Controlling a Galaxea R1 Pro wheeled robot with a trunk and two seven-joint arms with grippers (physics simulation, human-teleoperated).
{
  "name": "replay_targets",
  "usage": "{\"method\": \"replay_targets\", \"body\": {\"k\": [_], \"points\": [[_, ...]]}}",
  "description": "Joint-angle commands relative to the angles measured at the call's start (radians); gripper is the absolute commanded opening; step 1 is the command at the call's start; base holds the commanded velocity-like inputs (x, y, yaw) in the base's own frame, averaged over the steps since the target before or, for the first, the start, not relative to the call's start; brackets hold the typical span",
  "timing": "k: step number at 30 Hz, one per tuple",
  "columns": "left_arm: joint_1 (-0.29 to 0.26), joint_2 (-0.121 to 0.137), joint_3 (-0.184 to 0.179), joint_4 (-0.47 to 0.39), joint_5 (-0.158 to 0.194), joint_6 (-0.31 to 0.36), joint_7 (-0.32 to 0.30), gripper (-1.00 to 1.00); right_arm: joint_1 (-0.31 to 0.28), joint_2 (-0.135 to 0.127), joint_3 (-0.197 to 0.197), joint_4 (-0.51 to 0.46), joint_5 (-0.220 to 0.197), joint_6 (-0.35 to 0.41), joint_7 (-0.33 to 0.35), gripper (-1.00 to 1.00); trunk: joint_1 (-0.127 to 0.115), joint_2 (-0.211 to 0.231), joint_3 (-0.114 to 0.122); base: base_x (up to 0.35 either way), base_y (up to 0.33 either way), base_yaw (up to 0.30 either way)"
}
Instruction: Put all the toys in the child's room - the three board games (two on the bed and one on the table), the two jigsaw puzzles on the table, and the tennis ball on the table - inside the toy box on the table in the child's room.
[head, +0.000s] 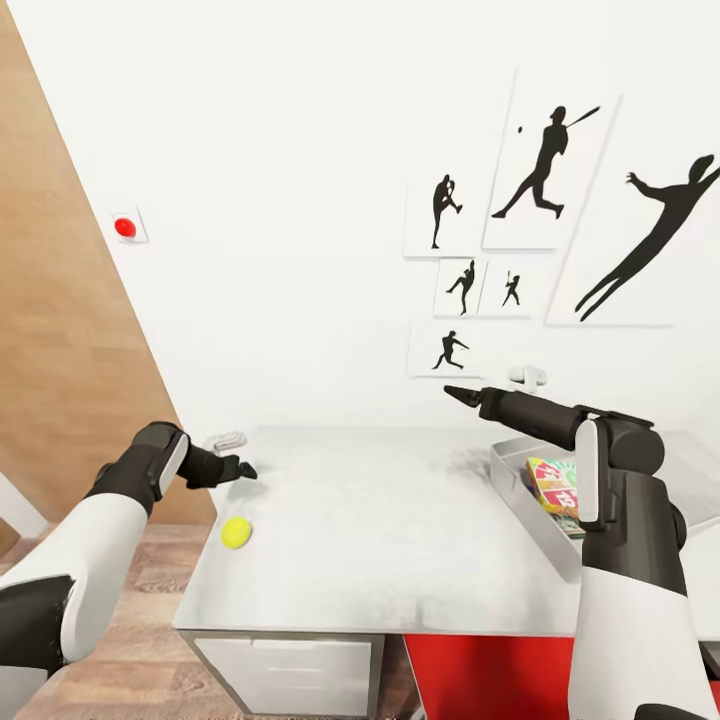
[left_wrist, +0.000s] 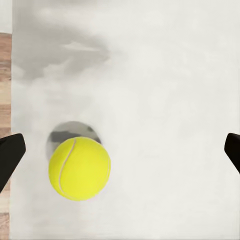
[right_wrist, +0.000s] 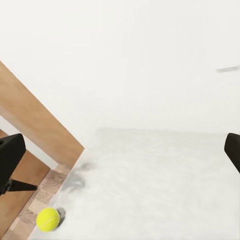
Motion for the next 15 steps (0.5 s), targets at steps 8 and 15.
{"method": "replay_targets", "body": {"k": [8, 15], "points": [[-0.001, -0.002, 0.002, 0.01, -0.011, 0.003, -0.008, 1.0, -0.004, 0.0, -0.007, -0.004, -0.011, 0.007, 0.015, 1.0, 0.001, -0.002, -0.015, 0.0, 0.0, 0.0], [-0.001, -0.001, 0.0, 0.011, -0.011, 0.004, -0.008, 1.0, -0.005, -0.002, -0.011, -0.004, -0.117, 0.007, 0.097, 1.0, 0.001, -0.002, -0.026, 0.0, 0.0, 0.0]]}}
